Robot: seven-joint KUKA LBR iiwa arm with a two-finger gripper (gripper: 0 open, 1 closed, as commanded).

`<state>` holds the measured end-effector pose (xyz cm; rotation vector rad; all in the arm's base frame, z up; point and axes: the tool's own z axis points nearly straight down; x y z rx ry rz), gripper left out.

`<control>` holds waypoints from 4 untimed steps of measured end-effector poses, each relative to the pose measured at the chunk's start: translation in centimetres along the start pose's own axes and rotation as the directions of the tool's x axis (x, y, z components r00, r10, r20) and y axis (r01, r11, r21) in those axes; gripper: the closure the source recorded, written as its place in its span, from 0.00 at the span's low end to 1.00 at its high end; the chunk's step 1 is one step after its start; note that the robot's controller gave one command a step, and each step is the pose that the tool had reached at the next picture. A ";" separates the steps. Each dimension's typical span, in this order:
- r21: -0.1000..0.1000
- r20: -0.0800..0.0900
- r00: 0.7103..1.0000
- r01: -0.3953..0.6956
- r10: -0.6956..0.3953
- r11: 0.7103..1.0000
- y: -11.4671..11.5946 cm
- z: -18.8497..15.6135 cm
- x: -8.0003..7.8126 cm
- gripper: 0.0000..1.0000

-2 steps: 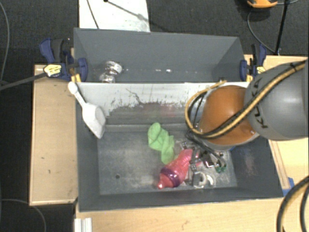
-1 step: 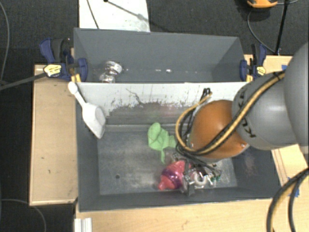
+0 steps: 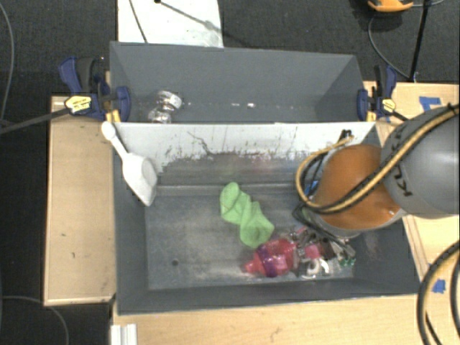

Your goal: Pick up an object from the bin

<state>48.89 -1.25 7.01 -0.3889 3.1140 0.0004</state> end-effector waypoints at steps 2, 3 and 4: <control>-0.001 -0.002 1.000 -0.001 0.001 1.000 0.0 -0.4 0.1 1.00; -0.003 -0.009 1.000 -0.002 0.002 1.000 0.1 -1.7 0.2 1.00; -0.001 -0.005 1.000 -0.004 0.004 1.000 0.1 -3.6 0.1 1.00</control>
Offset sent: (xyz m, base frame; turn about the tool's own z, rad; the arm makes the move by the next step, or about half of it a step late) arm -0.0001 0.0000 0.0310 0.0000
